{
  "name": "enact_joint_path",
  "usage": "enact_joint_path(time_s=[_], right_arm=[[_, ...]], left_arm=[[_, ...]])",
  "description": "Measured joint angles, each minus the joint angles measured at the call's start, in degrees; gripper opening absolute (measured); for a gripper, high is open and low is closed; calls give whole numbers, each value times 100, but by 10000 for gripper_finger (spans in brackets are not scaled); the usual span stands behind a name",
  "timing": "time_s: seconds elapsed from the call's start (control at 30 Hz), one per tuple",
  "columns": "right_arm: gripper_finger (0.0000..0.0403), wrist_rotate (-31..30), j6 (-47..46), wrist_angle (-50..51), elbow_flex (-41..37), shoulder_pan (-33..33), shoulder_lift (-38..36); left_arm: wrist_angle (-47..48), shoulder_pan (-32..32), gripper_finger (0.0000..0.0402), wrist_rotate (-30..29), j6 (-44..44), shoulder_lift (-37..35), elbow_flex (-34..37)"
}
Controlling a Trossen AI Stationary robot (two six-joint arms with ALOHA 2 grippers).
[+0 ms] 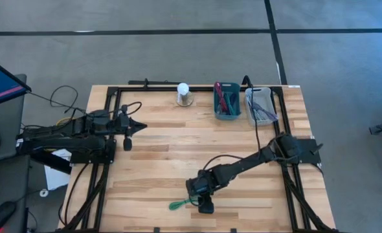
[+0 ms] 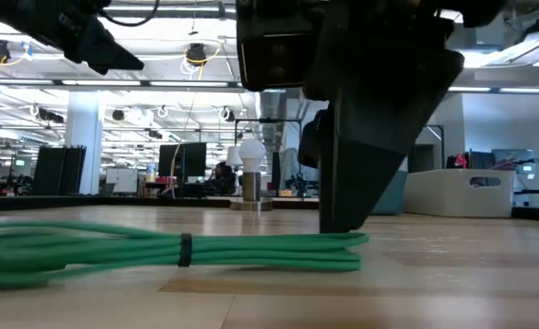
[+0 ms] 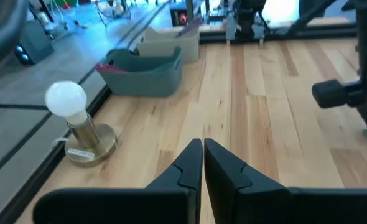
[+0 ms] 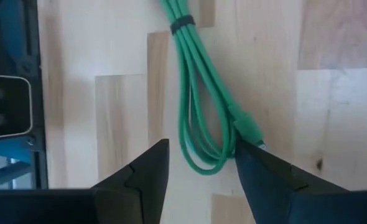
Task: Pick & Place USB Port
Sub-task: Put the green charger cable into the gray bin
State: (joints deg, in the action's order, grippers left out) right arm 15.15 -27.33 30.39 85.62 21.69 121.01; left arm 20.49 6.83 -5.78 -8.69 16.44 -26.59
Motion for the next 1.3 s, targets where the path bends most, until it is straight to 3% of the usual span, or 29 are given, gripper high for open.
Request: enact_joint_path(time_s=[0.3, 0.73, 1.1, 1.3], right_arm=[[145, -172, 240, 190, -6, -3, 18], [11, -228, 243, -145, -340, -11, 7], [1, -339, 327, 94, -315, -93, -149], [1, -787, 345, 354, -258, -182, -685]], left_arm=[[-37, 1, 17, -20, -171, 587, 0], [-368, 2, 17, -22, -216, 764, 0], [-385, 0, 17, -22, -216, 764, 0], [-387, 0, 17, -22, -217, 764, 0]])
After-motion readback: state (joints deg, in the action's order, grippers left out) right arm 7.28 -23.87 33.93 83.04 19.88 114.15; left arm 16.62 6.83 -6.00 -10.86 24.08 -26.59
